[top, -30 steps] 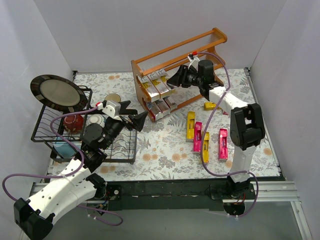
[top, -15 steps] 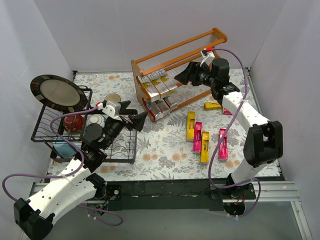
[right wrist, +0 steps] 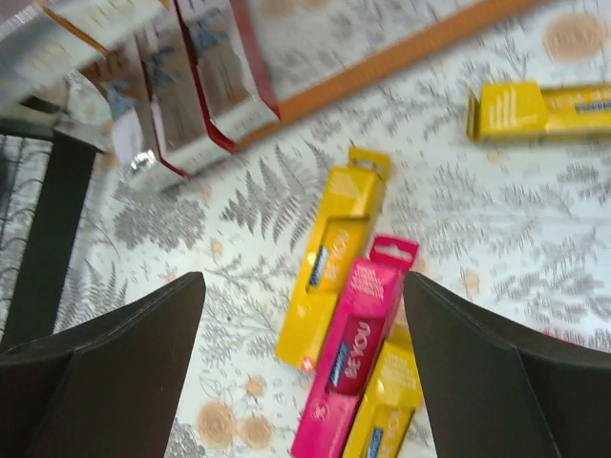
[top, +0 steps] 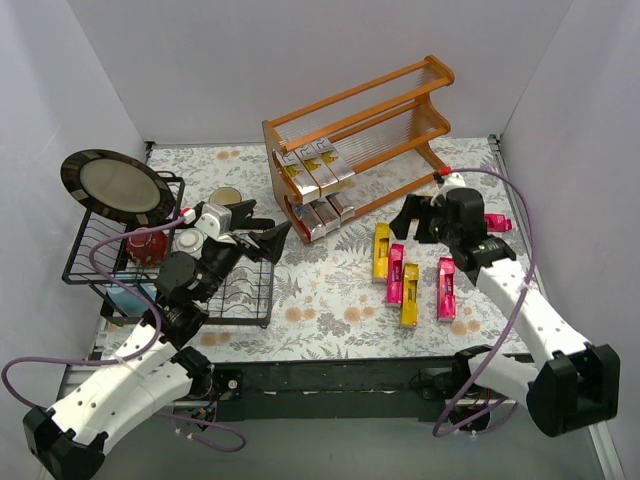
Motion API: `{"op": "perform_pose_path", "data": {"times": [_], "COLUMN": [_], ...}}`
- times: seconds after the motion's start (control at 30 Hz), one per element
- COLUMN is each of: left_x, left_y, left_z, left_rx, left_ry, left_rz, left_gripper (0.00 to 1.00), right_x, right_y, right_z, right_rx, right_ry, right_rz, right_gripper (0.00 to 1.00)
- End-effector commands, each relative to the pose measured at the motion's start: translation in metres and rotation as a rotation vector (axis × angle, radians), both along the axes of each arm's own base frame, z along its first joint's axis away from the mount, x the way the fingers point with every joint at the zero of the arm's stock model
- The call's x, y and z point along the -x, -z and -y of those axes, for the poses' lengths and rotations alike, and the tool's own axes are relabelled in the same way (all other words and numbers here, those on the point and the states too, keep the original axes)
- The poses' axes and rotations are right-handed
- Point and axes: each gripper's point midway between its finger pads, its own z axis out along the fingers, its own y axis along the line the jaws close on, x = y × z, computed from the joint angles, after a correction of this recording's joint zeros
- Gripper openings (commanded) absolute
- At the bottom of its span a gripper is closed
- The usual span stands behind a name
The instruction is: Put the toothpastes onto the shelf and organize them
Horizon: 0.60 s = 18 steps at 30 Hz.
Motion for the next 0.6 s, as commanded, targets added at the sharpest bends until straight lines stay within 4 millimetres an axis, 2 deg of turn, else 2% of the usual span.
{"op": "perform_pose_path", "data": {"times": [0.0, 0.07, 0.1, 0.13, 0.2, 0.3, 0.33, 0.43, 0.57], "left_x": [0.004, 0.004, 0.004, 0.004, 0.002, 0.0, 0.0, -0.001, -0.001], "left_y": [-0.022, -0.021, -0.021, -0.021, -0.02, -0.015, -0.015, -0.013, -0.013], "left_z": [-0.008, -0.008, -0.008, -0.008, -0.008, -0.006, -0.006, -0.004, -0.003], "left_rx": [0.038, 0.039, 0.041, 0.04, 0.039, 0.032, 0.029, 0.027, 0.028], "left_ry": [-0.014, -0.015, -0.016, -0.018, -0.019, -0.021, -0.019, -0.015, -0.009], "left_rz": [0.036, 0.033, 0.034, 0.033, 0.03, 0.02, 0.018, 0.014, 0.013], "left_gripper": [0.98, 0.98, 0.98, 0.98, 0.98, 0.98, 0.98, 0.98, 0.98], "right_x": [0.045, 0.061, 0.08, 0.085, 0.104, 0.132, 0.142, 0.163, 0.178], "right_y": [0.037, 0.045, 0.063, 0.066, 0.08, 0.104, 0.116, 0.134, 0.149], "right_z": [0.019, 0.023, 0.02, 0.025, 0.018, 0.015, 0.02, 0.015, 0.013], "right_rx": [0.05, 0.071, 0.094, 0.115, 0.131, 0.137, 0.141, 0.132, 0.136], "right_ry": [0.062, 0.082, 0.076, 0.105, 0.093, 0.095, 0.124, 0.103, 0.091], "right_rz": [-0.122, -0.138, -0.203, -0.203, -0.249, -0.325, -0.365, -0.428, -0.472], "right_gripper": [0.93, 0.93, 0.93, 0.93, 0.93, 0.93, 0.92, 0.92, 0.91]}}
